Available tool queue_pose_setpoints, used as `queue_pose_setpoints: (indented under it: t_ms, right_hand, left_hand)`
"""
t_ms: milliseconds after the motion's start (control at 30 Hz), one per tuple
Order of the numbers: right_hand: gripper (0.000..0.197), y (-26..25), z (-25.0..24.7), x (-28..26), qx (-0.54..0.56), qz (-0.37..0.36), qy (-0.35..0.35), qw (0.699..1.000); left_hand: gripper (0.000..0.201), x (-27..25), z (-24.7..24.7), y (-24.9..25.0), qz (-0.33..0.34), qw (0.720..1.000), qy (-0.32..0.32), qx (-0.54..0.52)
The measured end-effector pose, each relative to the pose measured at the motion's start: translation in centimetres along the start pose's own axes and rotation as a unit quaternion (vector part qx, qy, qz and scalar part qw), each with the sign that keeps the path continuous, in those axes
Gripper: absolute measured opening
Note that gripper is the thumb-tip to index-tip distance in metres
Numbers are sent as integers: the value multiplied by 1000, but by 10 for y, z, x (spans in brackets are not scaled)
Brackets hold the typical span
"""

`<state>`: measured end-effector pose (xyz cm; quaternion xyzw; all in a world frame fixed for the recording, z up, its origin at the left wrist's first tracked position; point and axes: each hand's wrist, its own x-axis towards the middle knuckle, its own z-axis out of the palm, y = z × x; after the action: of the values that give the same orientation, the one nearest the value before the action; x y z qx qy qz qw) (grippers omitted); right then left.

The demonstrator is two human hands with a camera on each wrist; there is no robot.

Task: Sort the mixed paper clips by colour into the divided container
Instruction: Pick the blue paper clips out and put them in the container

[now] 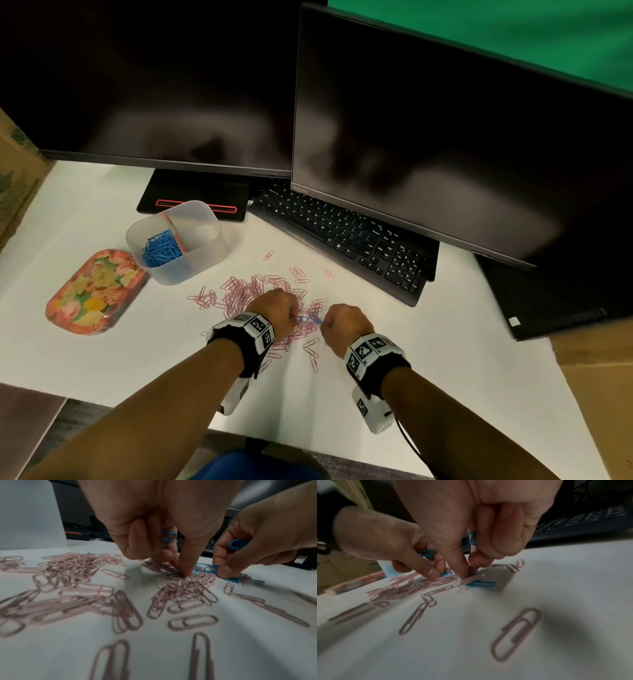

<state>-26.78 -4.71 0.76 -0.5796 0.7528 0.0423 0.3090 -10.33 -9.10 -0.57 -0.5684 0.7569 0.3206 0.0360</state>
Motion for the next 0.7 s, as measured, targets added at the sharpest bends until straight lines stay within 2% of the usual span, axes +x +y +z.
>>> queue_pose_setpoints:
  t_ms: [200, 367, 467, 567, 633, 700]
  right_hand:
    - [8, 9, -3, 1, 104, 11, -1, 995]
    - [16, 19, -12, 4, 195, 9, 10, 981]
    - [9, 26, -14, 6, 253, 9, 8, 967]
    - [11, 26, -20, 2, 367, 12, -14, 930]
    - [19, 24, -22, 1, 458, 31, -46, 887]
    - [23, 22, -23, -1, 545, 40, -75, 834]
  left_hand:
    - [5, -1, 1, -4, 4, 999, 8, -32]
    - [16, -1, -1, -5, -40, 977, 25, -208]
    - [19, -2, -4, -6, -48, 959, 10, -279]
    - [25, -5, -9, -2, -49, 941, -16, -333]
    - [22, -7, -11, 3, -84, 924, -17, -374]
    - [21, -10, -13, 5, -130, 872, -32, -470]
